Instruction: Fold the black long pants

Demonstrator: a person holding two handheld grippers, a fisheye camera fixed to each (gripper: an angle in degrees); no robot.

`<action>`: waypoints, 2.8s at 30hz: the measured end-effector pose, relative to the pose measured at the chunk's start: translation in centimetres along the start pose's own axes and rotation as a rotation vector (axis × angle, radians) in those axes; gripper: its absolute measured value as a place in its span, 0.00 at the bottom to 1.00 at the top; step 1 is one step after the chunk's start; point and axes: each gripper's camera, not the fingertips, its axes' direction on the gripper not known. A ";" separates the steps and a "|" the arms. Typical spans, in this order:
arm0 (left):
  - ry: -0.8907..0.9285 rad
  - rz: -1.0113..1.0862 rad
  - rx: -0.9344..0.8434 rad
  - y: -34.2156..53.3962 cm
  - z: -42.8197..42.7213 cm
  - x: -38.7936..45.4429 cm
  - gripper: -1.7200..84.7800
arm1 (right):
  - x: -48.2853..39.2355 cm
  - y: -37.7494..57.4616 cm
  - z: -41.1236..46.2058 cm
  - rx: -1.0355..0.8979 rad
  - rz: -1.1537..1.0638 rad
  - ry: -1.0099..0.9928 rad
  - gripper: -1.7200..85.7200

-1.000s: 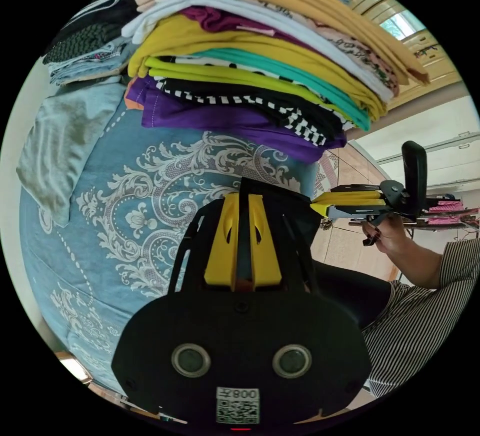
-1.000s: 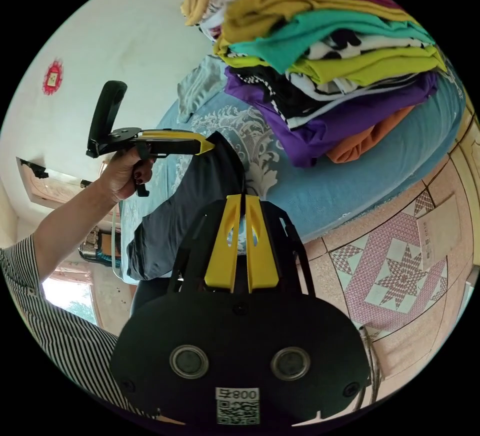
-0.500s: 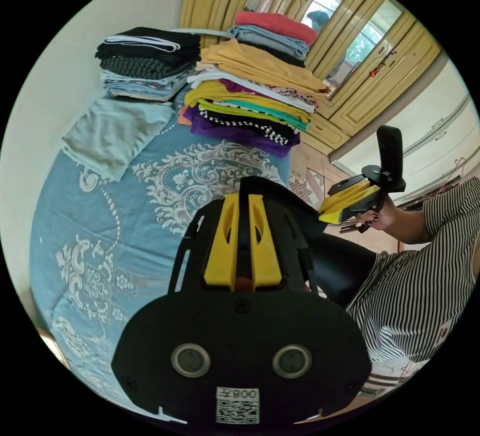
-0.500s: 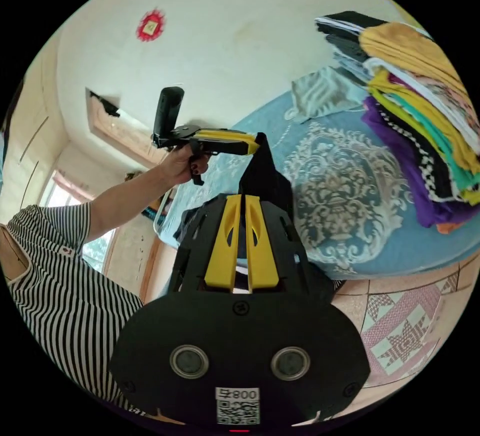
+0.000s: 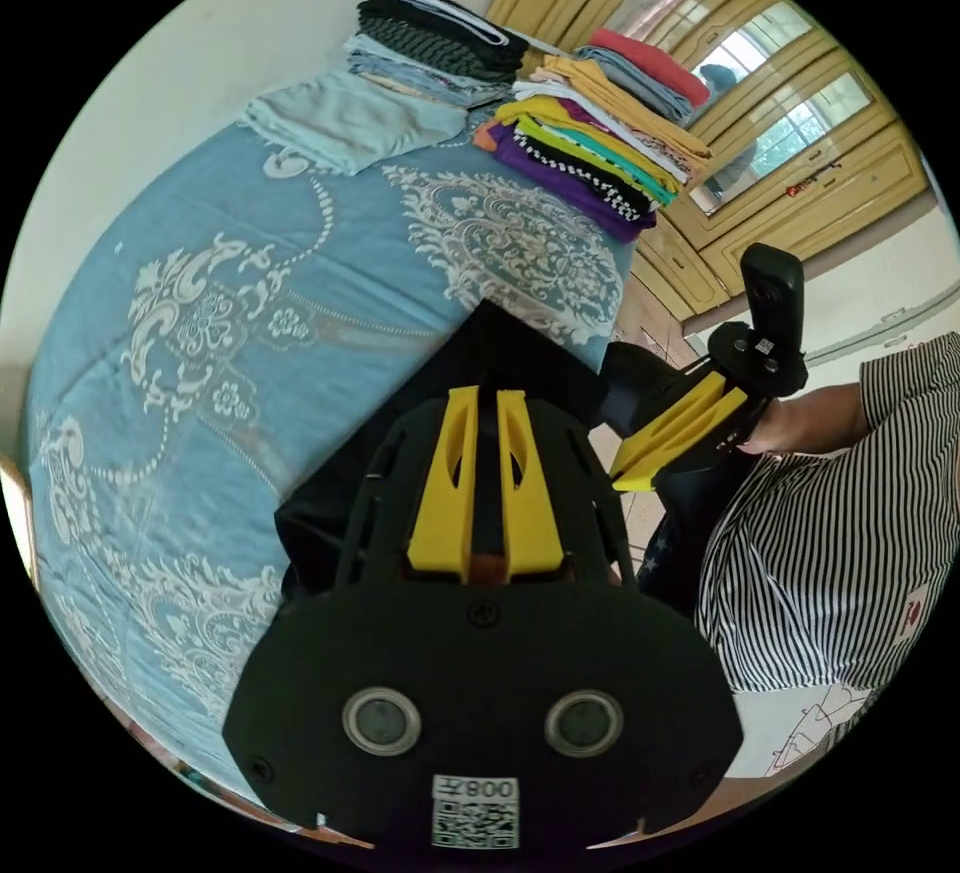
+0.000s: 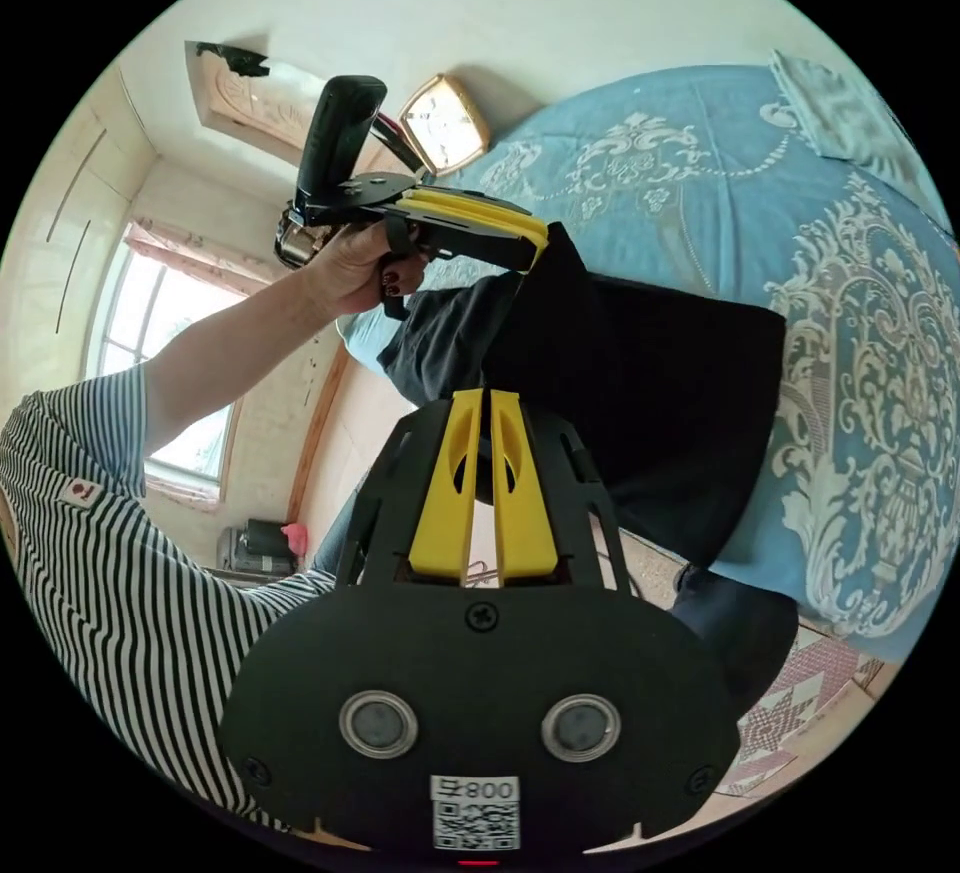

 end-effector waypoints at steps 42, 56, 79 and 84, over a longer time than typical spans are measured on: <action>0.070 -0.129 0.083 11.7 10.7 6.8 0.11 | 6.9 -10.9 -2.7 -0.045 0.396 0.121 0.05; -0.128 -0.060 -0.050 10.8 16.8 13.1 0.07 | 9.1 -11.6 -4.6 -0.040 0.424 -0.154 0.06; -0.007 -0.097 0.125 20.2 17.2 13.5 0.05 | 10.1 -22.0 -12.1 -0.043 0.447 -0.099 0.06; 0.023 -0.048 0.179 22.2 17.4 13.9 0.05 | 8.5 -21.5 -17.4 0.020 0.451 -0.075 0.05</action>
